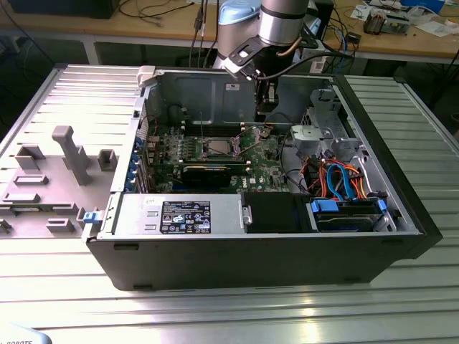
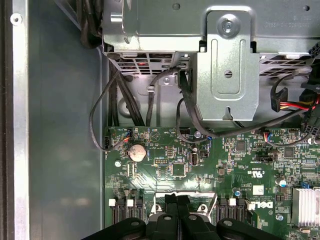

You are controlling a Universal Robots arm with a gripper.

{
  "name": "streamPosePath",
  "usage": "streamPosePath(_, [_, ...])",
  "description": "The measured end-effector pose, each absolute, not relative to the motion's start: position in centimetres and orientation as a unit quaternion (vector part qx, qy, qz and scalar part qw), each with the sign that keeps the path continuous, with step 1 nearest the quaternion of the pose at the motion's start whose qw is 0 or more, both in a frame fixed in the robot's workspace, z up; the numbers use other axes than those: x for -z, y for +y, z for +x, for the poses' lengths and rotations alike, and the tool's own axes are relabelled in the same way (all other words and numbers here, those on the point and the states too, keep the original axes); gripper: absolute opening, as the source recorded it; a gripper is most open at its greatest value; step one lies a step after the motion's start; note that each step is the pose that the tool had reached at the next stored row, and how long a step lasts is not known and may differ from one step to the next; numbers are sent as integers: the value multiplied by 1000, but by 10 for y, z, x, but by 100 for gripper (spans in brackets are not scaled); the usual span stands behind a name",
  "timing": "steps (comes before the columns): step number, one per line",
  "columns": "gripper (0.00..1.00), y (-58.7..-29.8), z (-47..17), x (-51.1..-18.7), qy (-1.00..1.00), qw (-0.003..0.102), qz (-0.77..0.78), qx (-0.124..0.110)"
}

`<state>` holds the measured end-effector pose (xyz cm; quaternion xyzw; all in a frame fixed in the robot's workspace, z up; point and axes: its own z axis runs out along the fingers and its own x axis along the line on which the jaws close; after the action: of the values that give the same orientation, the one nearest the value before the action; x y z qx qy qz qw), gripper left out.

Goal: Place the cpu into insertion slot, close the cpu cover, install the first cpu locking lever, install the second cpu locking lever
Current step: 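Close the cpu cover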

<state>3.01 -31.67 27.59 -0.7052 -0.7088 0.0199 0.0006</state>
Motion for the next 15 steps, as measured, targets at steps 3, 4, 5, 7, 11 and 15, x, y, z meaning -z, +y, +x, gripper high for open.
streamPosePath(3, [11,-316,30,-276,-709,1,-705,-20])
streamPosePath(4, [11,-316,31,-276,-709,1,-705,-20])
streamPosePath(5, [11,-316,31,-276,-709,1,-705,-20])
streamPosePath(7, [11,-316,31,-276,-709,1,-705,-20])
streamPosePath(11, [11,-316,32,-276,-709,1,-705,-20])
streamPosePath(15, [11,-315,32,-276,-709,1,-705,-20])
